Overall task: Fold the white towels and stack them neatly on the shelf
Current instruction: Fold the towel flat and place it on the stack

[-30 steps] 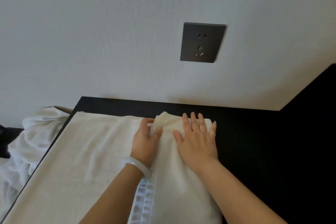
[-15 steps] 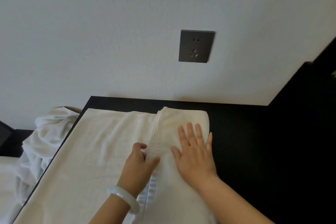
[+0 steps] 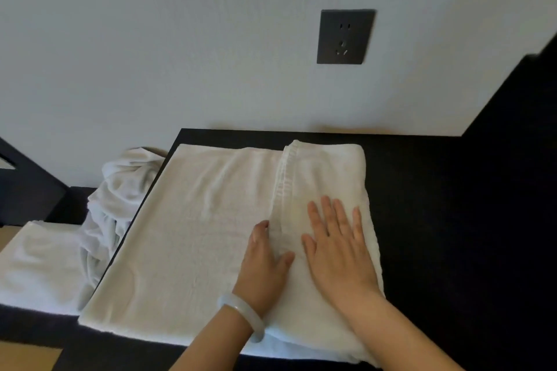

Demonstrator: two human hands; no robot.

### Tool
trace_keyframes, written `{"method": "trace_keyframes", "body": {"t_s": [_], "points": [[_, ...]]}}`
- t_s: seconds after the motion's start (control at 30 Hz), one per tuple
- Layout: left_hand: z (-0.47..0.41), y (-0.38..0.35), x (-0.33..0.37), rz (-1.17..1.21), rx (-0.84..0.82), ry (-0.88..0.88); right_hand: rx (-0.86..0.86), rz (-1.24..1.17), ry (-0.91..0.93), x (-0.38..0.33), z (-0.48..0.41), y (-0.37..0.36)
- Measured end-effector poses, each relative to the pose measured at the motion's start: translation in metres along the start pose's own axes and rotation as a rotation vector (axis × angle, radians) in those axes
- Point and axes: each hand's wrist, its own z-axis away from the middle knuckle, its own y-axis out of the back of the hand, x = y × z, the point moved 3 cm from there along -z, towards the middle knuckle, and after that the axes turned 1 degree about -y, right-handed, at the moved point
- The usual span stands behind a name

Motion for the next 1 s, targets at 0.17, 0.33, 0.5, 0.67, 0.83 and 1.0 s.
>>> {"method": "trace_keyframes", "body": {"t_s": [0.17,0.33,0.5,0.67,0.83,1.0], "points": [[0.002,0.006,-0.003,-0.004,-0.054,-0.080,-0.046,-0.122,-0.025,0.002,0.000,0.006],[0.032,0.016,-0.015,0.045,-0.217,-0.131,0.125,-0.751,-0.382,0.036,0.075,0.038],[0.045,0.019,-0.030,0.198,-0.272,-0.064,-0.103,-1.061,-0.568,0.045,0.147,0.019],[0.045,0.024,-0.031,0.414,-0.289,0.025,-0.061,-1.106,-0.563,0.025,0.160,0.015],[0.054,0.031,-0.035,0.529,-0.320,-0.008,0.254,-0.921,-0.731,0.006,0.152,0.007],[0.054,0.024,-0.042,0.330,-0.329,-0.192,0.324,-0.651,-0.605,0.017,0.158,0.010]]}}
